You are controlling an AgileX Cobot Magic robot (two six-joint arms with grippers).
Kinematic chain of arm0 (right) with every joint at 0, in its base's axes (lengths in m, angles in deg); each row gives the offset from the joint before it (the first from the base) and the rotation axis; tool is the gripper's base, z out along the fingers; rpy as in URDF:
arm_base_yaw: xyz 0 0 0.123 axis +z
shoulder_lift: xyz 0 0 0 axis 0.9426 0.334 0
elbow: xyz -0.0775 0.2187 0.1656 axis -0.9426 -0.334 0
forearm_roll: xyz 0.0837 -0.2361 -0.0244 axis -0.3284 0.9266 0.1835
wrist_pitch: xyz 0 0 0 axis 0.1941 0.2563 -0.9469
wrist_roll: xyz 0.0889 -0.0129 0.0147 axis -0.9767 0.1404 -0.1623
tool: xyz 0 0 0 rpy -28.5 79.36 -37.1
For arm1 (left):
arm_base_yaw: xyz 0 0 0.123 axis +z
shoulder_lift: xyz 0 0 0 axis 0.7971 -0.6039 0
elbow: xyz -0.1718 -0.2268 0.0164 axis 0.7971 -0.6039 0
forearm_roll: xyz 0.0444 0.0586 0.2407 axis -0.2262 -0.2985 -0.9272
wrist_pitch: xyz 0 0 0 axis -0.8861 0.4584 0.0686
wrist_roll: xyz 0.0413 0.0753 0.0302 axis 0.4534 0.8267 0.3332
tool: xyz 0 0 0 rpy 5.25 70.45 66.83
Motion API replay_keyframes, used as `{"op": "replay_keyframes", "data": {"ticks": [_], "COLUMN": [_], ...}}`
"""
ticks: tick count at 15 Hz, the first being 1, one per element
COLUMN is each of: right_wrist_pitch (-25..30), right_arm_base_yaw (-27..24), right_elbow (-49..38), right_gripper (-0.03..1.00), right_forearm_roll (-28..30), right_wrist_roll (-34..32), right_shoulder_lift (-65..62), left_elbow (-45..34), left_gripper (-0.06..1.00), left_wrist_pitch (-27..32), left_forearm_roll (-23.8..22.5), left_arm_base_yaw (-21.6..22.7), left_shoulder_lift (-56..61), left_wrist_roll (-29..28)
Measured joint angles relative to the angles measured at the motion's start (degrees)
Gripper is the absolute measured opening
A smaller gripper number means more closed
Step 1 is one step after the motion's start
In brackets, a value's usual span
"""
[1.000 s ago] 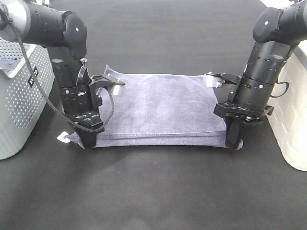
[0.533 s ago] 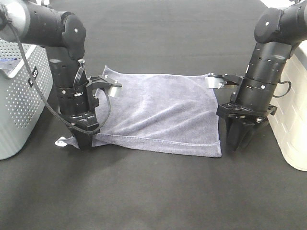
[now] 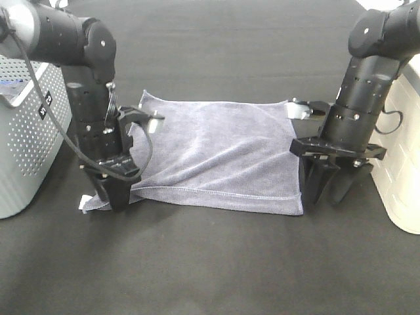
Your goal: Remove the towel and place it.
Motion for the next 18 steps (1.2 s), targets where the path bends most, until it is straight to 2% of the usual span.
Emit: {"op": "replay_keyframes", "data": {"ticks": [5,9,14,18], "right_wrist_pitch": [0.1,0.1,0.3,0.3], "right_arm_base_yaw": [0.0,0.0,0.0,0.0], "right_elbow": [-0.1,-4.2,-7.3,-7.3], "right_gripper": [0.52,0.52,0.52,0.52], "right_forearm_roll": [-1.2,-1.4,-1.9,-2.0], "right_wrist_roll": [-2.2,-3.5,-3.8,-4.5], "right_shoulder_lift": [-8.1,-15.5,-19.3,-19.3], "left_elbow": [-4.9,-4.9,-5.0,-5.0], "left_gripper": [0.43,0.43,0.43,0.43], "left_wrist_pitch": [-0.1,-0.1,0.0,0.1], "left_forearm_roll": [0.6,1.1,-3.7,-3.8], "left_arm_base_yaw": [0.0,0.0,0.0,0.0], "left_shoulder_lift": [0.0,0.1,4.0,7.4], "left_wrist_roll": [-1.1,-6.8,-11.3,-12.3]}}
